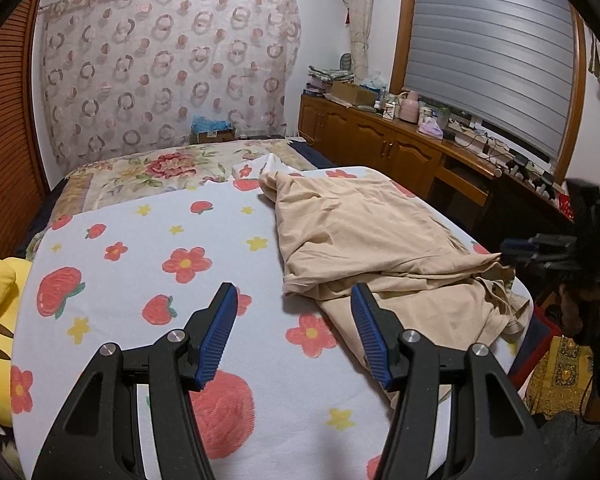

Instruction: Fold small clothes

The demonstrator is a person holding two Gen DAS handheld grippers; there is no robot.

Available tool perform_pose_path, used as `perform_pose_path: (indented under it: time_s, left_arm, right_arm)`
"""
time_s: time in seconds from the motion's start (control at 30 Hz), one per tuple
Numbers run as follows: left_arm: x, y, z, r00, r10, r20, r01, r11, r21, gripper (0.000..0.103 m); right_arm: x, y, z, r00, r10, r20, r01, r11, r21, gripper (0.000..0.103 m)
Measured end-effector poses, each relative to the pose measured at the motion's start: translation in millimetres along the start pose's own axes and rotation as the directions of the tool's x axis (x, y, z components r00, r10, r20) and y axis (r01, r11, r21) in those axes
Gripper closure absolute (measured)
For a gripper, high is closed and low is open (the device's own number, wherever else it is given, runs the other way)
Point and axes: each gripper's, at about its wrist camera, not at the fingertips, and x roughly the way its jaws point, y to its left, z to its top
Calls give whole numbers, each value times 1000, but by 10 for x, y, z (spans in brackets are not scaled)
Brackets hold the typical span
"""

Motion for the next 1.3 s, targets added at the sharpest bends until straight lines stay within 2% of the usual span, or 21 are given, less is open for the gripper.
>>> perform_pose_path:
  time_s: [0.13,0.27,0.4,0.63,0.83,0.93,1.07,1.17,1.3]
  left_arm:
    - [-20,20,6,1000,7,4,-7,1000,0,43]
    - [-37,55,7,1000,13,8,-13,1000,-7,43]
    - [-47,96,0,1000,21,10,-21,1000,-15,43]
    - [-80,218,-37,999,52,15,-52,998,-26,43]
    - [-105,367,-79,997,73,14,-72,996,-54,43]
    - [-107,411,-105,997,75,13,-74,995,-65,43]
    - [-84,448,-127,997,77,6,-77,994,-72,43]
    - [-73,450,-137,997,76,5,-76,995,-72,43]
    - [-53,455,-156,997,71,1,-71,995,-75,43]
  right_arm:
    - [-187,-12,165,996,-15,93,18,999,-28,54]
    - [-215,76,359,991,-32,127,40,997,-64,51]
    - [-27,257,471,993,3,118,7,996,-88,51]
    - [448,722,754,993,103,53,-92,980,-176,51]
    - [969,1088,928,982,175,-73,-188,947,-260,51]
    - [1251,1248,936,975,167,-144,-203,935,-292,51]
    - [1558,1402,973,953,201,-226,-267,912,-313,51]
    - [1803,1469,1031,943,194,-270,-281,900,-332,51]
    - [1983,1590,1055,953,136,-271,-238,891,-386,51]
